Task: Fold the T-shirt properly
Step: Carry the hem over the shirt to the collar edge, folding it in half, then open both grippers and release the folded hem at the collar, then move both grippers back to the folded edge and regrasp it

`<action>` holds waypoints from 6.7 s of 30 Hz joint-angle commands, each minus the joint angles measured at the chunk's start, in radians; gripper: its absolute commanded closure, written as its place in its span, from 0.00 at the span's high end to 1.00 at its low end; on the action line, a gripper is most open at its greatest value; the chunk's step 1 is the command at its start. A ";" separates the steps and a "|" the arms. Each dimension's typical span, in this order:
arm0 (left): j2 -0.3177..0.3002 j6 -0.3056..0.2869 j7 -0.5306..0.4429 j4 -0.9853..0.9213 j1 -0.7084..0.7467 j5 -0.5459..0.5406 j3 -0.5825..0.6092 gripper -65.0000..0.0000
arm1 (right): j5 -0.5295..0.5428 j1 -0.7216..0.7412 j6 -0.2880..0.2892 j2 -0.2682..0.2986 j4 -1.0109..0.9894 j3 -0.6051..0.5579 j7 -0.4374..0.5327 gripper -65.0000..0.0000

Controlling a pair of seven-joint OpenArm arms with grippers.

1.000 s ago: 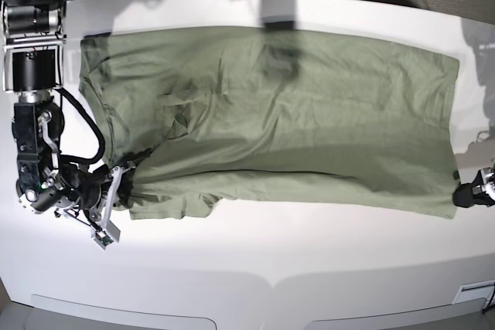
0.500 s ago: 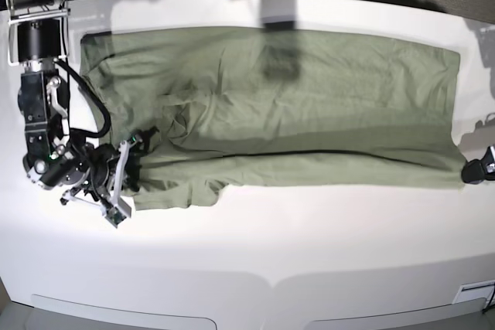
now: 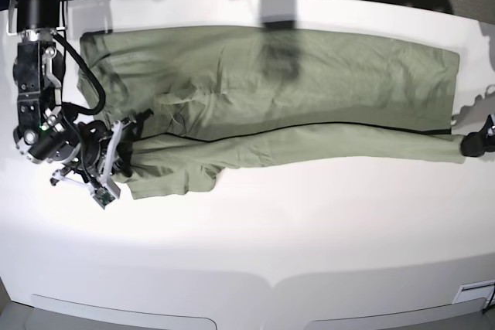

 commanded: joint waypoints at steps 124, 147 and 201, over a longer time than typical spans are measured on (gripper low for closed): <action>0.446 -0.007 -0.367 0.161 0.230 0.554 -0.053 0.24 | 0.076 -0.100 -0.173 -0.030 -0.338 0.103 0.171 0.57; 0.443 -0.004 -0.641 0.082 0.146 0.860 -0.053 0.24 | -0.025 0.099 -0.174 -0.141 -0.550 0.103 0.261 0.57; 0.362 0.000 -0.542 0.083 0.076 0.676 -0.053 0.24 | -0.259 0.575 -0.128 -0.242 -1.084 0.103 0.343 0.00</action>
